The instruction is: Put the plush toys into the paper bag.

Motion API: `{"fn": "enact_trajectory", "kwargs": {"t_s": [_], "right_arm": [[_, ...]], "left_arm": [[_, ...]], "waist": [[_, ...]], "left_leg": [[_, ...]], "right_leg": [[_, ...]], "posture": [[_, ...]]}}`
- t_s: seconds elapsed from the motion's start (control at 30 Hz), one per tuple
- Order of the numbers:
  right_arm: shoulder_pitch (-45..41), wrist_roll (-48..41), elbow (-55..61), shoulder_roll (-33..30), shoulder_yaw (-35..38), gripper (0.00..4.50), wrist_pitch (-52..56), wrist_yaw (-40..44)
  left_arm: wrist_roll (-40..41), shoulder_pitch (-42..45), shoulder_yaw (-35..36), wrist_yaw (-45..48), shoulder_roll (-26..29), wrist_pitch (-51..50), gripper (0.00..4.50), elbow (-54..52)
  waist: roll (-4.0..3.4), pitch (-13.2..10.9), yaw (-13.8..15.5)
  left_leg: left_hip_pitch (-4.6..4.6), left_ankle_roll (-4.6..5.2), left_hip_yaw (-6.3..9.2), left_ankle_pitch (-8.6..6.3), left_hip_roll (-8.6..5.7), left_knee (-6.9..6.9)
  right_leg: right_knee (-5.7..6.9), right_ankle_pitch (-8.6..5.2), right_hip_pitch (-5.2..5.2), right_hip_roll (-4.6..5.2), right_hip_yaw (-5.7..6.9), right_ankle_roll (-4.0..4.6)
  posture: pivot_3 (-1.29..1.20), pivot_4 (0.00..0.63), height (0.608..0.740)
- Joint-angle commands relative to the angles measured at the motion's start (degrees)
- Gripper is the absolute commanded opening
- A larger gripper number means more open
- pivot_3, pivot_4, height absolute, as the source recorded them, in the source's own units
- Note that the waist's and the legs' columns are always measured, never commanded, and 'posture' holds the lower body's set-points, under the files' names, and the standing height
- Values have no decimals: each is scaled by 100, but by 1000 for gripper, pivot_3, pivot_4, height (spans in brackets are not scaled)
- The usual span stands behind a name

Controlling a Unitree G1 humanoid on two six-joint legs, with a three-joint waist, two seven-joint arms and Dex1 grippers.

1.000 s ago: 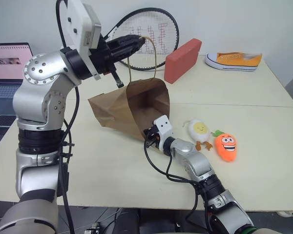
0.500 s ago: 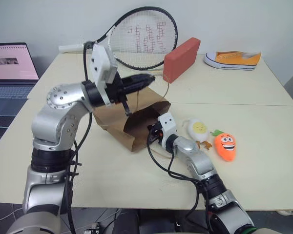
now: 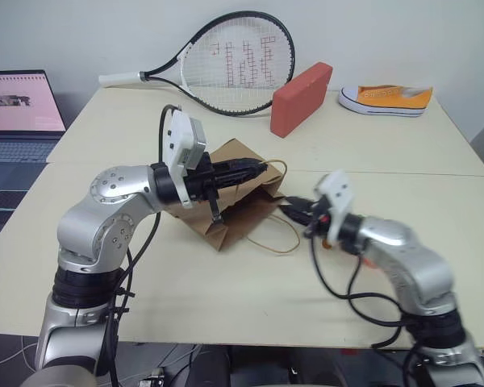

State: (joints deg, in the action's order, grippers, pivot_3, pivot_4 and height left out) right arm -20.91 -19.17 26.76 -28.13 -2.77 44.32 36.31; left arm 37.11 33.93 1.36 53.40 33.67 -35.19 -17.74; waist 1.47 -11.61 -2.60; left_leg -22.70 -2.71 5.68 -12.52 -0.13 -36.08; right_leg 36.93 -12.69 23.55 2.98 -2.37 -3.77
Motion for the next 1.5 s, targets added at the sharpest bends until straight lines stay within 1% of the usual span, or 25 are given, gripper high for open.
{"fn": "enact_trajectory", "kwargs": {"t_s": [0.03,0.13,0.2,0.23,0.33,0.53,0.63,0.83,0.9,1.03,1.13,1.23,1.33,1.5], "right_arm": [[167,474,97,-874,10,2321,-710,387],[543,1187,-207,-1547,-308,3275,-1574,487],[770,1625,-433,-1814,-512,3275,-2085,460],[835,1783,-561,-1849,-604,3275,-2290,432],[883,2062,-830,-1807,-790,3275,-2613,393],[730,2525,-1326,-1511,-990,3275,-2742,184],[643,2639,-1465,-1370,-952,2689,-2785,115],[544,2661,-1590,-1304,-777,635,-2945,89],[524,2566,-1559,-1349,-658,41,-3063,166],[495,1945,-1074,-1612,-346,6,-3201,855],[329,1381,-669,-1690,-93,6,-3060,1258],[207,905,-252,-1711,-61,6,-2838,1605],[123,890,-111,-1638,-266,6,-2646,1642],[-127,1252,-380,-1131,-847,6,-2683,1398]], "left_arm": [[169,-57,30,94,112,-83,0,-296],[237,-93,83,59,117,-128,0,-315],[283,-70,143,-16,73,-154,0,-294],[306,-42,165,-47,54,-169,0,-283],[368,17,201,-132,27,-201,0,-263],[422,-19,229,-161,113,-209,0,-285],[457,-15,264,-173,151,-226,0,-288],[483,-32,294,-163,190,-244,0,-276],[494,-25,302,-161,190,-252,0,-257],[485,-7,314,-120,197,-243,0,-182],[481,-4,310,-87,197,-240,0,-149],[470,9,285,-52,185,-226,0,-118],[460,56,263,-37,155,-221,0,-83],[513,180,329,-24,143,-249,0,-16]], "waist": [[1,0,20],[2,-1,23],[4,-1,27],[5,-2,28],[6,-3,10],[7,-3,15],[7,-3,16],[8,-3,23],[8,-3,25],[7,-3,28],[7,-4,22],[7,-4,23],[8,-4,53],[8,-4,62]], "left_leg": [[0,0,-2,0,0,0],[1,1,-4,-1,2,3],[0,1,-5,-1,2,2],[-1,1,-7,0,1,1],[0,1,-18,0,1,-3],[2,0,-17,0,1,-4],[3,0,-16,0,1,-3],[4,0,-17,0,0,-4],[4,0,-16,0,0,-4],[2,0,-15,0,0,-3],[3,0,-14,0,0,-2],[6,0,-11,0,2,-2],[4,0,-6,0,1,-2],[3,0,-7,0,1,-4]], "right_leg": [[-1,-1,0,0,0,2],[-2,-5,1,-1,1,5],[-3,-5,1,0,1,5],[-4,-5,1,0,-1,5],[-5,-5,1,2,-10,5],[-4,-1,-1,1,-11,-1],[-4,-1,-1,1,-10,-1],[-4,0,-3,1,-10,-1],[-3,0,-3,1,-10,-1],[-3,1,-3,2,-10,-2],[-3,1,-2,1,-9,-3],[-1,1,-4,1,-7,-3],[-3,0,-6,1,-2,-2],[-3,0,-5,1,-3,-2]], "posture": [[0,150,740],[0,150,740],[0,150,740],[0,150,740],[0,150,740],[0,150,740],[0,150,740],[0,150,740],[0,150,740],[0,150,740],[0,150,740],[0,150,740],[0,150,740],[0,150,740]]}}
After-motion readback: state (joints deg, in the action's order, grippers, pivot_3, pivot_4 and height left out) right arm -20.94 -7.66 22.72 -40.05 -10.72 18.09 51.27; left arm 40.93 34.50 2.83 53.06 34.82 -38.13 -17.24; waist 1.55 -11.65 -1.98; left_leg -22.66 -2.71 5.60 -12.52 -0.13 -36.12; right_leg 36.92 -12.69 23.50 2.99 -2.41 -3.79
